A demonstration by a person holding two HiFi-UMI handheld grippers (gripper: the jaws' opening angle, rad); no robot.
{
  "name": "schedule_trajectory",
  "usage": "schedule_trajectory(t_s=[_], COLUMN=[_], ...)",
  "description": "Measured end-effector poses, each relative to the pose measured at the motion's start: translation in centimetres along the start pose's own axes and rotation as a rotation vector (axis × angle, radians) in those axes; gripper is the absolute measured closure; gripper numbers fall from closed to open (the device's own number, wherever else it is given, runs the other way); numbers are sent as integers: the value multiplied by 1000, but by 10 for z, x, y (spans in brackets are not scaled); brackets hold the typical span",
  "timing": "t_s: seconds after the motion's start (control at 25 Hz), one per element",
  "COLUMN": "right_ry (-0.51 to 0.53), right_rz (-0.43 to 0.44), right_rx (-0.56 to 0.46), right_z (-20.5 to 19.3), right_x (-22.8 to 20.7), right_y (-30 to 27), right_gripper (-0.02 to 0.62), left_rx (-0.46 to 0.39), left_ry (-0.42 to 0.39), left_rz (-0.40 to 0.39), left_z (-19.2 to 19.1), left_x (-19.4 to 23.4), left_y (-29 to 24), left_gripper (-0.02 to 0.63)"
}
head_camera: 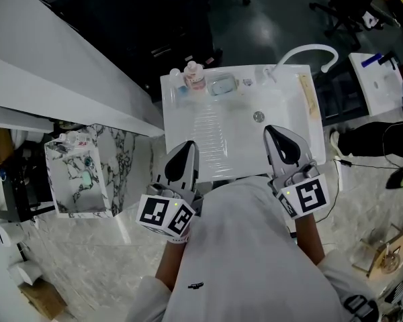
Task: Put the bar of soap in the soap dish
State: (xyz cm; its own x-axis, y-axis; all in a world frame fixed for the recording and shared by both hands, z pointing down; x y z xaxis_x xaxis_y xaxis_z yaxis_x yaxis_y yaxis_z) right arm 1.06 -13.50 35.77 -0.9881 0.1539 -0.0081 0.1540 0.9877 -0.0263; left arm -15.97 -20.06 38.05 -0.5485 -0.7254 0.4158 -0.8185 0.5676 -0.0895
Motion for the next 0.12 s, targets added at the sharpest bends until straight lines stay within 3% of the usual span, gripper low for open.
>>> schedule_trajectory(t_s=[0.12], right_ry=[9], right_rz=[5], right_rx=[-3], right_z=[1], right_x=[2], right_y=[0], right_gripper=[583], left_rx=[-4], left_ry=[-3], left_rz=[-1], left_z=[0], left_x=[0], left_y=[2], left_gripper=[597])
Point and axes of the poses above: the fingertips, and each gripper's own axes: y backward along the fingers, x to its left, z out of its top, the point moved 2 cm from there along y, backward along the fingers, and after that the axes turned 5 degrees about -x, right-handed, at the moved point
